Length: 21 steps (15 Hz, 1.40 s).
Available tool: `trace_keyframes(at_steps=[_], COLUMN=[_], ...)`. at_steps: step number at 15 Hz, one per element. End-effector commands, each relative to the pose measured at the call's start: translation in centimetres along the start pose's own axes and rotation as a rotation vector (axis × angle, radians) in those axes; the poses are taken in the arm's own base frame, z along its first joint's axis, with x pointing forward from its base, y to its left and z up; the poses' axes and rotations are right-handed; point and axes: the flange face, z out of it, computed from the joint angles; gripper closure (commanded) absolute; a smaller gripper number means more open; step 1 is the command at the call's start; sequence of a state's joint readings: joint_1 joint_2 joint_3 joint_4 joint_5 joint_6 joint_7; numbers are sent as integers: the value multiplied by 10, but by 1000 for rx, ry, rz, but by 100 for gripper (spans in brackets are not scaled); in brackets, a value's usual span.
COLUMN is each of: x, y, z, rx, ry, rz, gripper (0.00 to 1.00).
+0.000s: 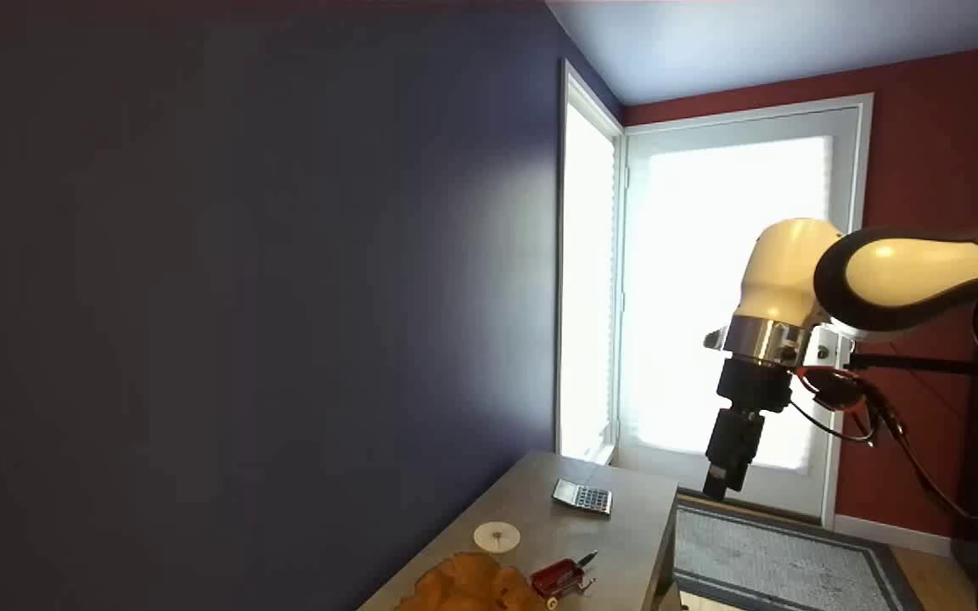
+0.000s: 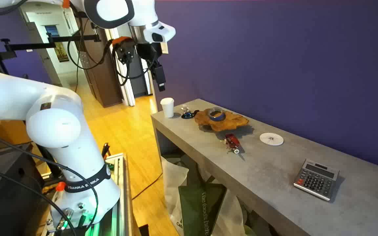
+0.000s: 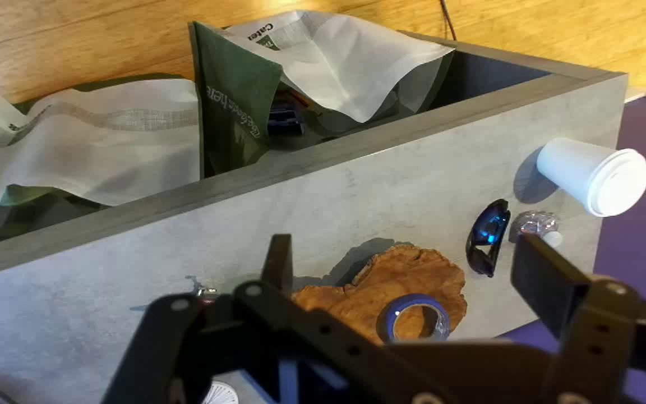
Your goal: Remove the blue masking tape from the wooden plate and put it on the table
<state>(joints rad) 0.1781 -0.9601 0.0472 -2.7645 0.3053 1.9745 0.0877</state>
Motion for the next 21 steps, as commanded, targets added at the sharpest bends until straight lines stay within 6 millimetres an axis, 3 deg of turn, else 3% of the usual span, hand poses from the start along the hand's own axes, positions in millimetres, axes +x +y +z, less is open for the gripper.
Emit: trace_keyframes(at_steps=[1,16,21], x=[0,0,24], y=[0,0,-64], z=[-1,-1,-5], rx=[0,0,-26], ry=[-1,-1,-22], rz=[0,0,-105], gripper=[0,0,0])
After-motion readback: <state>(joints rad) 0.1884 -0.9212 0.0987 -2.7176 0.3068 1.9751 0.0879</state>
